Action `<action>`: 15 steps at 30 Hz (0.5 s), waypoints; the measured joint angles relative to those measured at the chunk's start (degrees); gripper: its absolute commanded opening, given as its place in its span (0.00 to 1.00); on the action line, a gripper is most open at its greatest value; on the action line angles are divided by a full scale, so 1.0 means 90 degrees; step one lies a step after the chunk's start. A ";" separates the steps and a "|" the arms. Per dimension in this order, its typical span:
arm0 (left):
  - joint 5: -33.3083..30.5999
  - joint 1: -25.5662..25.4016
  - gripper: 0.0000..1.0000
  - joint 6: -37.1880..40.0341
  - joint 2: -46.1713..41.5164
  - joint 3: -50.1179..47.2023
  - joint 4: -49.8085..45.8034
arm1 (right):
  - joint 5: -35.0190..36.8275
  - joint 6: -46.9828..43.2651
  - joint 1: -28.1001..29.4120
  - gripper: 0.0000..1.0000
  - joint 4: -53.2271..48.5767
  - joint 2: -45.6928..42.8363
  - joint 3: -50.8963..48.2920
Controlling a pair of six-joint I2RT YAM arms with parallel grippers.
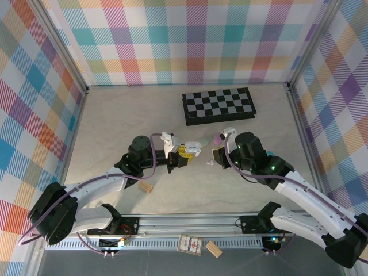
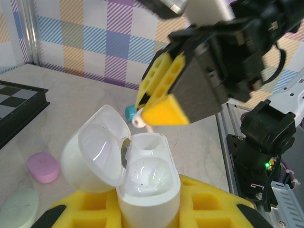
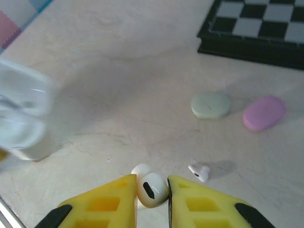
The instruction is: Insert the wireless bluetooth earbuds into the charging case
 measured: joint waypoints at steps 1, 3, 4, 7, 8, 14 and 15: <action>0.0000 0.0000 0.03 0.0000 0.0002 0.0000 0.0000 | 0.0049 -0.0085 0.0097 0.24 0.0007 -0.0036 0.0066; 0.0002 0.0000 0.03 -0.0002 0.0002 0.0000 0.0000 | 0.0104 -0.0231 0.0262 0.24 0.0063 -0.0061 0.0187; 0.0002 0.0000 0.03 -0.0002 0.0005 0.0000 0.0000 | 0.0141 -0.0299 0.0355 0.24 0.0121 -0.0061 0.0243; 0.0015 0.0000 0.03 0.0000 0.0029 0.0017 0.0000 | 0.0214 -0.0510 0.0617 0.23 0.0321 -0.0007 0.0347; 0.0027 0.0000 0.03 -0.0002 0.0039 0.0022 0.0000 | 0.0236 -0.0578 0.0687 0.23 0.0376 0.0032 0.0379; 0.0109 0.0000 0.03 -0.0005 0.0063 0.0024 0.0002 | 0.0304 -0.0928 0.0981 0.22 0.0646 0.0466 0.0658; 0.0124 0.0000 0.03 -0.0005 0.0063 0.0024 0.0000 | 0.0304 -0.0969 0.0998 0.22 0.0709 0.0525 0.0690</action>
